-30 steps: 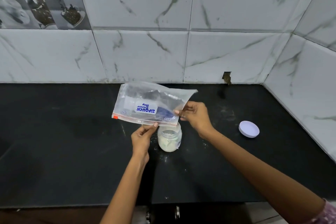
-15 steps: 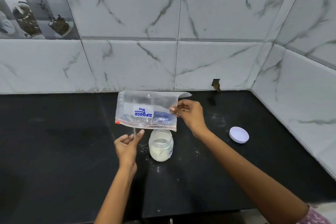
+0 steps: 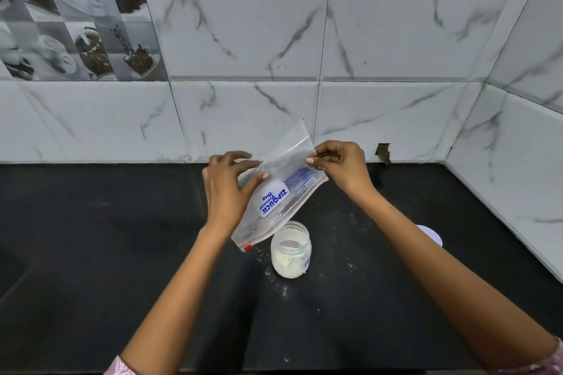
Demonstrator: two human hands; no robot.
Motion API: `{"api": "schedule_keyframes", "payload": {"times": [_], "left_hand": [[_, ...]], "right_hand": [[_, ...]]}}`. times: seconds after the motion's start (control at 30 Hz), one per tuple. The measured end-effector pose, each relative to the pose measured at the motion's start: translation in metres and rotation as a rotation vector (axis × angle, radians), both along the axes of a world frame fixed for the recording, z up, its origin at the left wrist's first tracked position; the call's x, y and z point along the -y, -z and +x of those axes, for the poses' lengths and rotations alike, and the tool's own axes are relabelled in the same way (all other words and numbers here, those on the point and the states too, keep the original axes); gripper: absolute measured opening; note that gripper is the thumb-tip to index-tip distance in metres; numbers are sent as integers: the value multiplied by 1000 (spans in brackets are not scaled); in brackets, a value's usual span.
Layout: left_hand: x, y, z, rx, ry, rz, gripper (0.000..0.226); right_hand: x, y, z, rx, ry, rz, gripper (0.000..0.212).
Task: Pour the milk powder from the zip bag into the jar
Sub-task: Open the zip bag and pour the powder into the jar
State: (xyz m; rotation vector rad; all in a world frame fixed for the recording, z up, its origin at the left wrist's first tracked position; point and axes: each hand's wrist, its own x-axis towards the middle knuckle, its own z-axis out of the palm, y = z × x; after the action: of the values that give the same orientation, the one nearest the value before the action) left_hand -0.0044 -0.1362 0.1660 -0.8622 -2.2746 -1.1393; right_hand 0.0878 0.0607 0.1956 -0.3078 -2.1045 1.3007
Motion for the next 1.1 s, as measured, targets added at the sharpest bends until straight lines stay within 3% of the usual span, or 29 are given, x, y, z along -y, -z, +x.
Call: {"api": "schedule_keyframes", "payload": {"times": [0.13, 0.23, 0.37, 0.47, 0.57, 0.7, 0.9, 1.1], "left_hand": [[-3, -20, -4, 83, 68, 11, 15], [-4, -29, -4, 239, 77, 110, 15], [1, -36, 0, 411, 143, 221, 11], [10, -37, 8, 572, 236, 318, 11], [20, -35, 17, 746, 322, 461, 14], [31, -30, 33, 893, 399, 589, 4], [59, -19, 62, 990, 400, 639, 9], [94, 0, 105, 1018, 299, 742, 10]], "right_hand": [[5, -10, -2, -56, 31, -22, 15], [10, -4, -1, -125, 170, -14, 32], [19, 27, 8, -50, 289, -275, 55], [27, 42, 17, 57, 250, -484, 74], [36, 43, 27, 135, 30, -625, 80], [53, 44, 40, 133, -195, -649, 59], [70, 38, 60, 129, -89, -486, 29], [96, 33, 96, 101, -143, -407, 11]]}}
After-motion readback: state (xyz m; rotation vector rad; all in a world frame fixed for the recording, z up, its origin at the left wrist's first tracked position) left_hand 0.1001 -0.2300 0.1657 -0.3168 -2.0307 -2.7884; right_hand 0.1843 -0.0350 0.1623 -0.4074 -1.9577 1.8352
